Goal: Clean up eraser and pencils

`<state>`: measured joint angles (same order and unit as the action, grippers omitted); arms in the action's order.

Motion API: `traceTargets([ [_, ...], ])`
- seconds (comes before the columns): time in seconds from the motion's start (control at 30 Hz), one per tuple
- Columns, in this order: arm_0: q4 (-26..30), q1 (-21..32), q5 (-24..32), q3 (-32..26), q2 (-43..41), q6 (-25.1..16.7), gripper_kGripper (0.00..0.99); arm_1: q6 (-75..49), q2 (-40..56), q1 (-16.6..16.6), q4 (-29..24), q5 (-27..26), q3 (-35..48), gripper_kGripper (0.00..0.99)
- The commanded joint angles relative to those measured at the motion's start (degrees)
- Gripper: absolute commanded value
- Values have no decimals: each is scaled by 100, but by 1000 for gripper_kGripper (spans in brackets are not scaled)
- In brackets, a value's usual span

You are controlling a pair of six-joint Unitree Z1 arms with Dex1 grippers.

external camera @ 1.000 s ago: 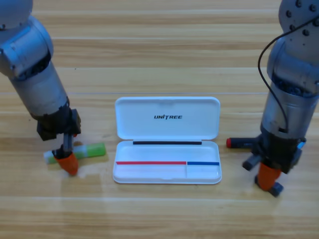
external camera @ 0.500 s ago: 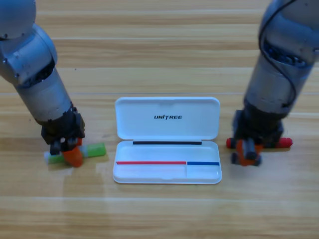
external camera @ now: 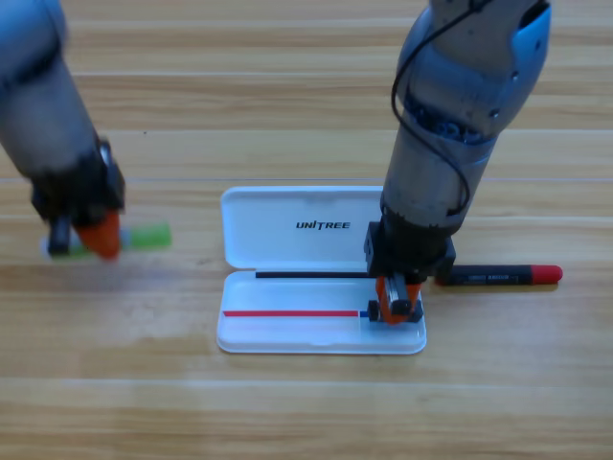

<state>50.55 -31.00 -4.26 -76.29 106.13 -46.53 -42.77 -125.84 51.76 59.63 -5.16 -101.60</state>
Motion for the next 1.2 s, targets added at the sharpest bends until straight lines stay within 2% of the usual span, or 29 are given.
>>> traceTargets([
  [0.03,622,-11,-49,-492,-497,12,0,-12,-406,141,155,-3,26,0],
  [0.23,983,-20,-23,-773,-743,12,0,-12,-494,115,155,15,35,0],
  [0.47,1036,-20,-23,-738,-813,-58,0,23,-591,115,155,129,-53,0],
  [0.5,1036,-20,-23,-729,-804,-58,0,32,-608,115,155,146,-70,77],
  [0.63,1036,-20,-5,-738,-769,-58,0,155,-555,115,155,331,-62,799],
  [0.67,1036,-20,4,-738,-760,-58,0,199,-494,115,155,419,-53,865],
  [0.77,1036,-20,30,-738,-716,-58,0,278,-186,115,216,454,-9,902],
  [0.9,1018,-37,65,-738,-664,-58,0,278,429,132,594,436,26,904],
  [1.03,1018,-292,109,-835,-646,39,0,269,1238,115,708,401,510,933],
  [1.1,1018,-529,109,-923,-541,100,0,76,1554,-8,726,375,844,954],
  [1.2,1009,-925,118,-1046,-259,127,0,-39,1686,-360,726,331,1099,979],
])
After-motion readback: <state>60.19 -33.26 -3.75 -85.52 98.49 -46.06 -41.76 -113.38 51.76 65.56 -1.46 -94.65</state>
